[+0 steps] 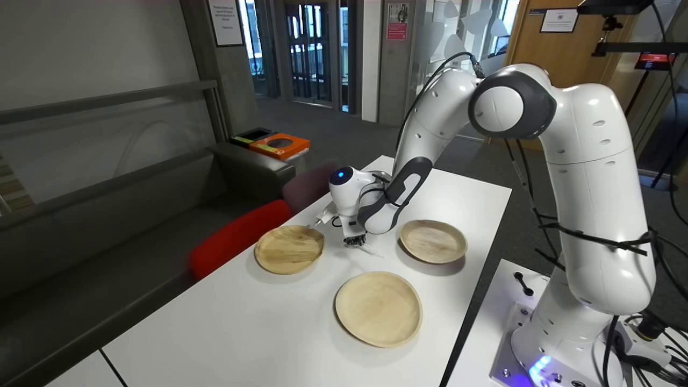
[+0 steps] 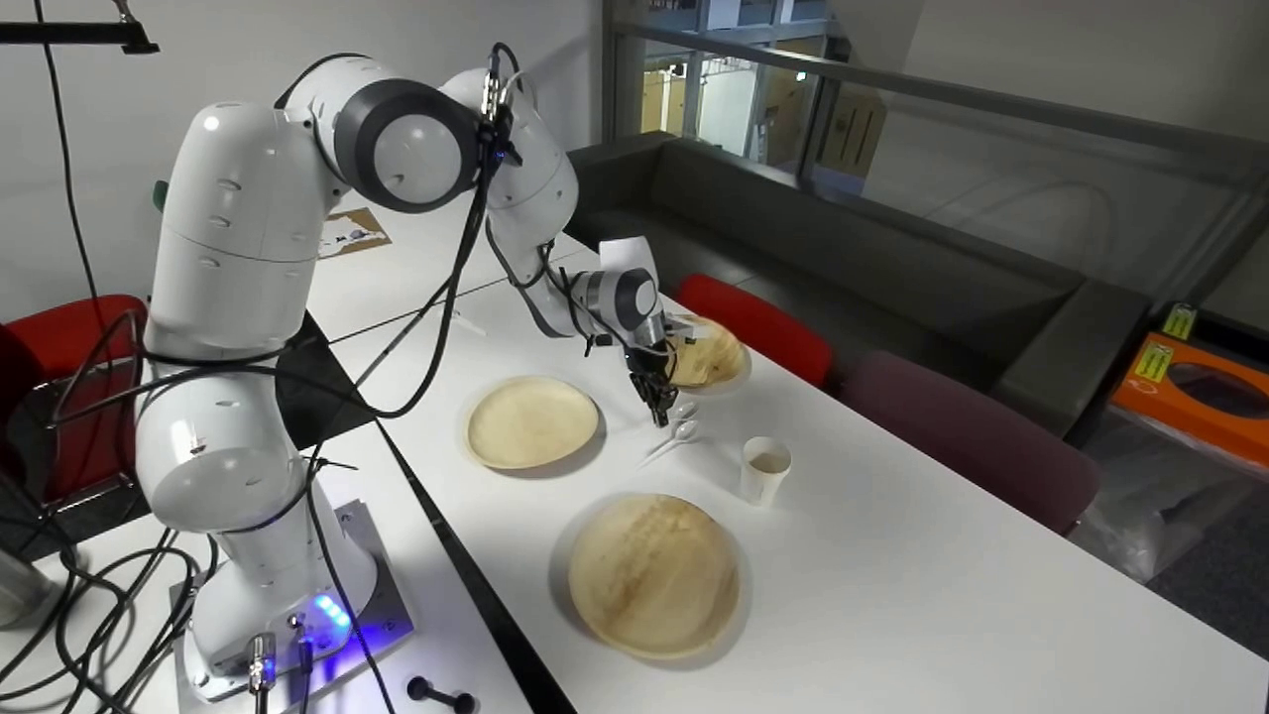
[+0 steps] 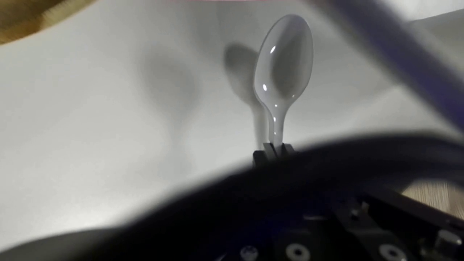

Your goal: Remove the spoon from the brown plate and put it on the table

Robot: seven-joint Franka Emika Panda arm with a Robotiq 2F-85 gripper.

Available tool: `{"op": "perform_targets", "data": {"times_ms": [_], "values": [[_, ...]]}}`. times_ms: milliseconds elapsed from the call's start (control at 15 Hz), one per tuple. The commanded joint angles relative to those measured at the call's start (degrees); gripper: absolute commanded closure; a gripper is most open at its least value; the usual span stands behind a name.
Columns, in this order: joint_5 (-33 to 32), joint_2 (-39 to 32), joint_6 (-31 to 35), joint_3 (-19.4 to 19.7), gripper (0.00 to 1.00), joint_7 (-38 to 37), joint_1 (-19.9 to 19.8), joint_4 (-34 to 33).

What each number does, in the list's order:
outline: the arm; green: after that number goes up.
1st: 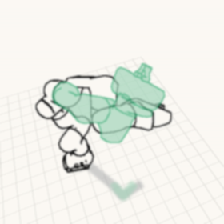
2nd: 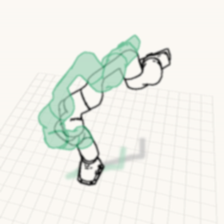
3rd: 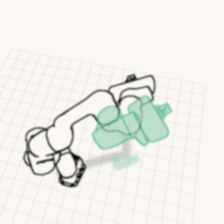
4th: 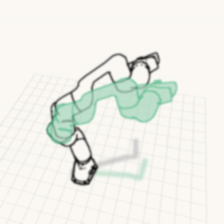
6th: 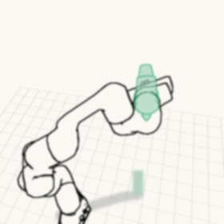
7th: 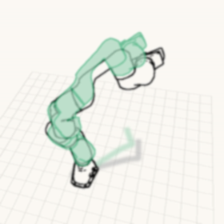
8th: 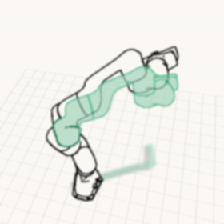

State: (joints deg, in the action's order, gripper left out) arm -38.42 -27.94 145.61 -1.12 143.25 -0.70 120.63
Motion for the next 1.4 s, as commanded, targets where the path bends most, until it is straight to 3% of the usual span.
{"op": "perform_targets", "data": {"times_ms": [0, 1067, 1133, 1333], "values": [[0.4, -1.52, -3.56, -0.21, 0.98, 2.48, 0.25, -3.15], [0.35, -6.29, -7.6, -0.92, 0.98, 7.56, 0.17, -9.19], [-1.89, -6.44, -7.81, -2.87, 0.98, 5.72, -1.43, -8.71], [-2.65, -6.53, -8.34, -3.35, 0.98, 5.76, -1.45, -8.48]]}}
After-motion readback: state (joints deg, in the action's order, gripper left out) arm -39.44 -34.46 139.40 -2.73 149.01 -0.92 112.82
